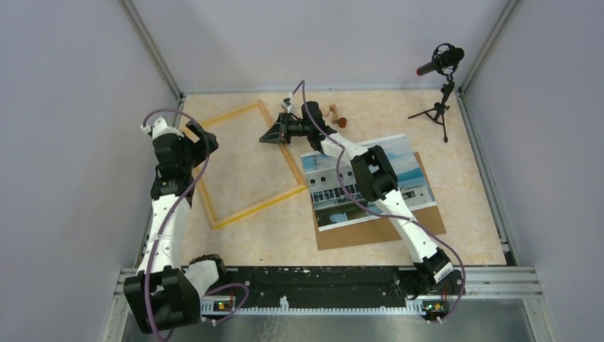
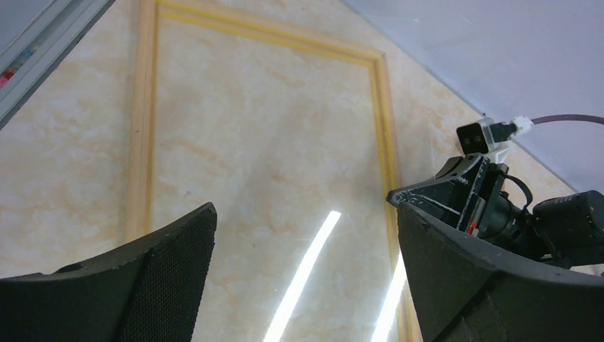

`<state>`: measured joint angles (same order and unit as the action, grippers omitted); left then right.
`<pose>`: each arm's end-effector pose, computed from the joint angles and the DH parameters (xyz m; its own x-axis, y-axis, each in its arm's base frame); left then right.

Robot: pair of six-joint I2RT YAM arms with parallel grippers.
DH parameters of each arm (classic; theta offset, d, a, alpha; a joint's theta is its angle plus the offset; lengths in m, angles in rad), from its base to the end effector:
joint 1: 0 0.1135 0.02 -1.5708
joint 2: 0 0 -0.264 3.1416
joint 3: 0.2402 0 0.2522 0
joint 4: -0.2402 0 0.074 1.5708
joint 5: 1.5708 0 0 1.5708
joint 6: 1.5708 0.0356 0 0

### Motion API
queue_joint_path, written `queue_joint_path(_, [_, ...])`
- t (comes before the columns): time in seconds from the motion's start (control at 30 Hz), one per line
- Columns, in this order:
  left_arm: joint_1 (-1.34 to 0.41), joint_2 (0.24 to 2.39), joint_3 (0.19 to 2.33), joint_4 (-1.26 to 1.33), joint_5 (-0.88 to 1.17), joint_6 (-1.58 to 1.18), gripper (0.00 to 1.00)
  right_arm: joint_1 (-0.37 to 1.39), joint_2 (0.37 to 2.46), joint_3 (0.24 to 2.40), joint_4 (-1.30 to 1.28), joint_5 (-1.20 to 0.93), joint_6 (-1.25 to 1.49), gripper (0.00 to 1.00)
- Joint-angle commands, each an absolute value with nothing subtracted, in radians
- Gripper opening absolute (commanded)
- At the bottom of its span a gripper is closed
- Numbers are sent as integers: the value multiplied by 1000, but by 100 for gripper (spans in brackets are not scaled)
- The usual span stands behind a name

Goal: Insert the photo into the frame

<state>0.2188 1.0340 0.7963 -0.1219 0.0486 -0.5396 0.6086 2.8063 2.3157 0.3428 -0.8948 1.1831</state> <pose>0.2344 0.0503 0.3024 -0.2061 -0.5715 -0.7943 -0.3244 0.8057 -0.4956 0.4837 0.3709 0.1237 -0.9629 0.0350 -0.2676 -0.2627 0.1052 0.9591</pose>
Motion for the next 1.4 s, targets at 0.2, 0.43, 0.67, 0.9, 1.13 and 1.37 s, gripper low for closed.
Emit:
queue_joint_path(0.2, [100, 979, 965, -137, 9, -499, 99, 634, 2579, 2188, 699, -942, 1420, 0])
queue_joint_path(0.43, [85, 957, 1008, -161, 9, -485, 99, 660, 2586, 2230, 733, -936, 1474, 0])
queue_joint_path(0.67, [83, 961, 1015, -158, 22, -476, 99, 667, 2657, 2313, 600, -925, 1421, 0])
queue_joint_path(0.9, [80, 985, 992, -116, 42, -476, 99, 662, 2803, 2456, 450, -908, 1362, 0])
queue_joint_path(1.13, [79, 1004, 963, -79, 41, -467, 99, 660, 2826, 2457, 406, -901, 1328, 0])
queue_joint_path(1.37, [78, 1013, 940, -50, 35, -451, 99, 648, 2835, 2442, 356, -860, 1274, 0])
